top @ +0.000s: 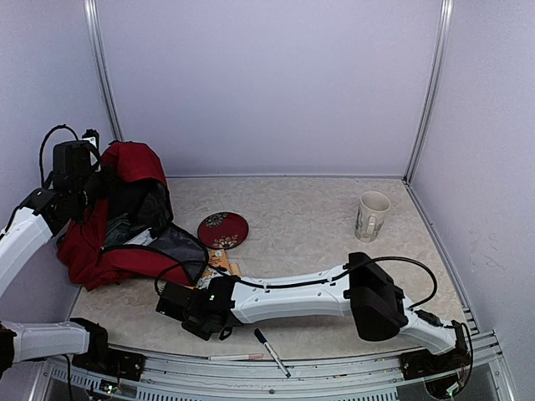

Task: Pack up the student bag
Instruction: Move the book to the center of the board.

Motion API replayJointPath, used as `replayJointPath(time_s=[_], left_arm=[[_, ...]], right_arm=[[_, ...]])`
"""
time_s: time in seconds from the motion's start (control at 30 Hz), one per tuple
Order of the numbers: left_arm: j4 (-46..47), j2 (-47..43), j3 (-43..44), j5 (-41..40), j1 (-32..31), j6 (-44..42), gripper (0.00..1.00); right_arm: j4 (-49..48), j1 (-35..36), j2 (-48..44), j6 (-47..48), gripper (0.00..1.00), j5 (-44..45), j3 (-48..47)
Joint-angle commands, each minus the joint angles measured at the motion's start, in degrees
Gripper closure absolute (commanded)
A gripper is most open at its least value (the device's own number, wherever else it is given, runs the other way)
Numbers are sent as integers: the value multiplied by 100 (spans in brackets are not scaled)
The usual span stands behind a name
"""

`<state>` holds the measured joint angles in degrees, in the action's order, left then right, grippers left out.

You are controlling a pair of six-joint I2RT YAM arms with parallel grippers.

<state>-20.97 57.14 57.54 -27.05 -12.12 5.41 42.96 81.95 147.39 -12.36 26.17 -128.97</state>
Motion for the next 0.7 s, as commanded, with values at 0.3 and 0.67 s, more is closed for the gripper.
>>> replayJointPath(time_s=[0.3,0.67], left_arm=[[323,-80,-107,604,-35,-14,100],[338,-49,-174,587,-34,-10,100]], right_arm=[[915,-627,-2728,-2175,32,492,4192],[-1539,-628,-2878,-880,19,-1457,3606]])
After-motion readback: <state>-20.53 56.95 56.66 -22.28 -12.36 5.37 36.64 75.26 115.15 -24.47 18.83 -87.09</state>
